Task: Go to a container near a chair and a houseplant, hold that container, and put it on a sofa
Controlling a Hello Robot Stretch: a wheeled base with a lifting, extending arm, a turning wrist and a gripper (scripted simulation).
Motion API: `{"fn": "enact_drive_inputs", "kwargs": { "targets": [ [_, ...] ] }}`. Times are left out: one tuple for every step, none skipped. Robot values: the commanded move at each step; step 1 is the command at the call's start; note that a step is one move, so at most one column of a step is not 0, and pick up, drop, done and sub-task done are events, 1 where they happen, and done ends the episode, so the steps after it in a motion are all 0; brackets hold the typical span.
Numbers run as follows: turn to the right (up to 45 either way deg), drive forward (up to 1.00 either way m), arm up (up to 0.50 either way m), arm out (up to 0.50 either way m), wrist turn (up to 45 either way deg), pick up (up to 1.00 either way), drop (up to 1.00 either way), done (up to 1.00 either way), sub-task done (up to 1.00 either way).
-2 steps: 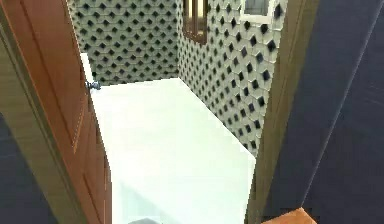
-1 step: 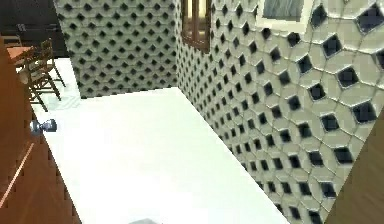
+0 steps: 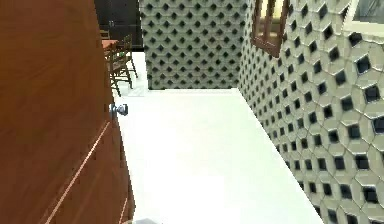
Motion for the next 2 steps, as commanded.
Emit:
{"fn": "enact_drive_inputs", "kwargs": {
  "targets": [
    [0.0, 0.90, 0.00, 0.00, 0.0, 0.00, 0.00, 0.00, 0.00],
    [-21.0, 0.00, 0.00, 0.00, 0.0, 0.00, 0.00, 0.00, 0.00]
  ]
}}
